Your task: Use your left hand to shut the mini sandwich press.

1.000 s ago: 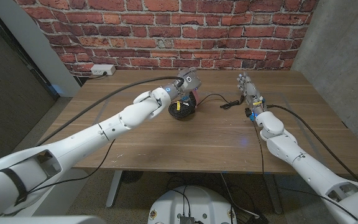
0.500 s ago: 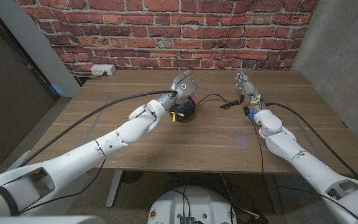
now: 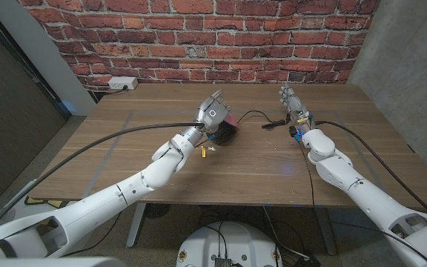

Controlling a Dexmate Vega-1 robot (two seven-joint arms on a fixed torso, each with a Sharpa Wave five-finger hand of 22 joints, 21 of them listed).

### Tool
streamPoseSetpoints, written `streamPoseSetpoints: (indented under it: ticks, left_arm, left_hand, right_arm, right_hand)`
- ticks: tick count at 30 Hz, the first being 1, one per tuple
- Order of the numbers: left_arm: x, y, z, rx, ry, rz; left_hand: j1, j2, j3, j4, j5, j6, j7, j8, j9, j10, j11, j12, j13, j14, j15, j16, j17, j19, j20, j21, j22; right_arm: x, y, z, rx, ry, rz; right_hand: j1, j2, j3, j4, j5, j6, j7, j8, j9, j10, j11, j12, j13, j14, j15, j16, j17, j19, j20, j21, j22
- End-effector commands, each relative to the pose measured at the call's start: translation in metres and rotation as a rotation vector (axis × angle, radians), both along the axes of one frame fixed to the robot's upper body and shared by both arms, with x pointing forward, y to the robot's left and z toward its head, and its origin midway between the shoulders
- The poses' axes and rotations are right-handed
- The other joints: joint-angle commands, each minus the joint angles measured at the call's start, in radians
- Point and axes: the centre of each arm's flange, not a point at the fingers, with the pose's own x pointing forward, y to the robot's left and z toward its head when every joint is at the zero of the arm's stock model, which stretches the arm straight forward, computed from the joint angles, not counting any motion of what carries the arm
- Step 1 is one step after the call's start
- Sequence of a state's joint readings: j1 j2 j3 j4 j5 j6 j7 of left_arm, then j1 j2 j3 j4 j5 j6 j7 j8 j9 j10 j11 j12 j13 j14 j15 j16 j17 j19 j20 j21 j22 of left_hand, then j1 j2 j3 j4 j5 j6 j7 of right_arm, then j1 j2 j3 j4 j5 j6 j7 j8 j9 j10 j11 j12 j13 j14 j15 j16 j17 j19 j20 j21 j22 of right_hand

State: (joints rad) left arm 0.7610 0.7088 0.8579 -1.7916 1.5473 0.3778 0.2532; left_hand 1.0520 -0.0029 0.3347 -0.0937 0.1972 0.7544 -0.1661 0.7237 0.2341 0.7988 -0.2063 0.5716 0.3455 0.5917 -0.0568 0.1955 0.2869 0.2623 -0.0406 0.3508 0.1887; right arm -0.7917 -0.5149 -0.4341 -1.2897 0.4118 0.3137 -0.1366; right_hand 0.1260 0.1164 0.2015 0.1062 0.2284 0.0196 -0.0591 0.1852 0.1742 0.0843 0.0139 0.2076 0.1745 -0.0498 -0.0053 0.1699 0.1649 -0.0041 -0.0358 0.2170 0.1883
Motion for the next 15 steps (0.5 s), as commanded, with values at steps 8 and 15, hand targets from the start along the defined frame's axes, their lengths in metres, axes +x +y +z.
streamPoseSetpoints:
  ticks: [8, 15]
  left_arm:
    - [0.002, 0.013, 0.022, -0.062, 0.257, 0.078]
    - [0.006, 0.022, 0.036, -0.165, 0.414, 0.002]
  left_hand:
    - [-0.188, -0.067, -0.080, 0.078, 0.046, -0.042, 0.037, -0.102, -0.055, -0.071, -0.007, -0.094, -0.076, -0.082, -0.155, -0.005, -0.021, -0.032, 0.022, -0.034, 0.004]
    - [-0.490, -0.097, -0.215, 0.240, 0.079, -0.093, 0.111, -0.193, -0.050, -0.108, 0.019, -0.133, -0.096, -0.140, -0.142, 0.001, -0.021, -0.084, 0.068, -0.069, 0.008]
  right_arm:
    - [0.001, 0.007, 0.006, -0.006, -0.006, -0.009]
    - [-0.001, 0.005, 0.005, -0.002, -0.009, -0.014]
  right_hand:
    - [0.004, -0.002, -0.003, -0.001, -0.005, 0.004, -0.004, 0.001, 0.005, 0.009, -0.003, -0.002, 0.006, 0.002, 0.000, 0.005, 0.002, 0.009, -0.021, -0.004, 0.002]
    - [0.002, -0.003, -0.004, 0.000, -0.005, 0.004, -0.005, 0.001, 0.005, 0.008, 0.000, -0.002, 0.006, 0.003, 0.001, 0.006, 0.002, 0.010, -0.021, -0.004, 0.002]
